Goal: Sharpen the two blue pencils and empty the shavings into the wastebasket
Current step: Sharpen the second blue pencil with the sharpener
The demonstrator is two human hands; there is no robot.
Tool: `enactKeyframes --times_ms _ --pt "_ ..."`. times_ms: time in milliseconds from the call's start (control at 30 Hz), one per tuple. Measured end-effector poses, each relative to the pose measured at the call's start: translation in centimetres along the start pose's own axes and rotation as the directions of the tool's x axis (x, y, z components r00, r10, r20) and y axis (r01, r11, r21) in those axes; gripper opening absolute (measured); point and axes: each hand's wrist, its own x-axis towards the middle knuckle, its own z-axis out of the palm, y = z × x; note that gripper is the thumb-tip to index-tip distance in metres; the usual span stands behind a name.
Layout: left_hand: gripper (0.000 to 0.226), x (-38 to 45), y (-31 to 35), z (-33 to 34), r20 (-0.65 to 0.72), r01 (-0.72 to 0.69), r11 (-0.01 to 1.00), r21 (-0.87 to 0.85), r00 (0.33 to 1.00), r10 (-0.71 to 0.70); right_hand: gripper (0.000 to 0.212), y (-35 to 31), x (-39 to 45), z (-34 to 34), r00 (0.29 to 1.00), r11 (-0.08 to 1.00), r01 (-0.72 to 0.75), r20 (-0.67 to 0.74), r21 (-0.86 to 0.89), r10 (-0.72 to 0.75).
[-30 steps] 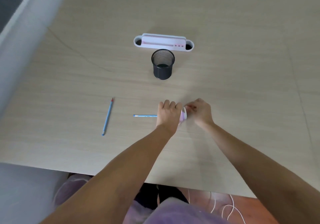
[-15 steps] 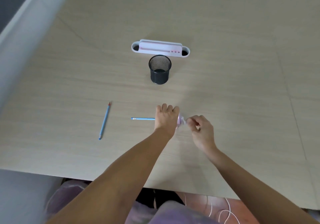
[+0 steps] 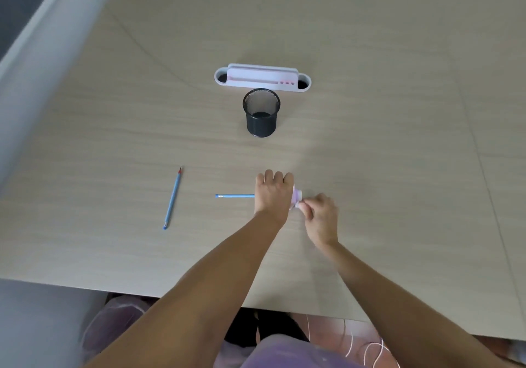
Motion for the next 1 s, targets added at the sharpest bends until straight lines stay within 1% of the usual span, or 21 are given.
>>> enactKeyframes --times_ms 67,133,200,267,367,467,533,600,667,733,833,933,1000 --pt "0.035 0.2 0.0 0.1 0.031 -0.005 1.000 -0.020 1.000 0.006 0.022 -0.1 -2.4 -0.6 1.000 0.998 -0.026 0.010 0.063 0.025" --pt "0.035 0.2 -0.1 -0.2 0.041 -0.022 0.999 -0.027 0.999 0.023 0.023 -1.0 -3.3 -1.8 0.997 0.982 -0.081 0.035 0.170 0.076" --pt "0.031 0.2 -0.2 -0.2 0.018 -0.026 0.999 -0.030 0.999 0.027 0.022 -2.2 -2.6 -3.1 0.991 0.953 -0.130 0.053 0.272 0.120" --pt "0.031 0.2 -0.2 -0.1 0.012 -0.032 0.998 -0.050 0.999 0.032 0.021 -3.2 -1.2 -4.1 0.992 0.944 -0.124 0.032 0.307 0.120" --pt "0.034 0.5 -0.1 0.2 -0.029 -0.014 0.999 -0.037 1.000 0.013 0.024 -3.9 2.3 -4.2 0.997 0.966 -0.074 -0.013 0.249 0.080" --pt "0.029 0.3 0.0 0.2 -0.027 0.001 0.999 -0.034 1.000 -0.002 0.033 -3.9 6.3 -2.5 0.995 0.991 -0.096 0.013 0.095 0.095" --pt "0.029 0.4 0.0 0.4 -0.050 0.013 1.000 -0.005 0.999 -0.013 0.035 -3.1 7.1 -0.9 0.994 0.994 -0.100 0.044 -0.041 0.102" --pt "0.033 0.3 0.1 0.3 -0.054 0.030 1.000 -0.001 0.998 -0.030 0.030 -1.7 5.5 0.2 0.995 0.991 -0.065 0.062 -0.121 0.073" --pt "0.035 0.2 0.3 0.6 -0.030 0.031 1.000 0.003 0.999 -0.031 0.024 -0.1 2.2 0.9 1.000 0.991 0.007 0.025 -0.131 -0.003" --pt "0.038 0.1 0.3 0.5 0.007 0.024 1.000 0.012 1.000 -0.024 0.029 0.8 -1.0 1.1 0.998 0.995 0.043 -0.042 -0.090 -0.047" --pt "0.042 0.1 0.1 0.3 0.011 0.028 0.999 0.046 1.000 -0.028 0.038 0.7 -3.0 0.9 0.997 0.996 0.031 -0.075 -0.080 -0.037" --pt "0.042 0.0 -0.1 0.5 -0.014 0.000 0.999 0.037 1.000 0.001 0.039 0.2 -2.3 0.1 1.000 0.995 0.015 -0.021 -0.098 -0.017" --pt "0.043 -0.1 -0.1 0.4 0.025 -0.005 1.000 0.019 1.000 0.004 0.032 0.2 -1.6 -0.3 0.997 0.993 -0.012 0.070 -0.114 0.020"
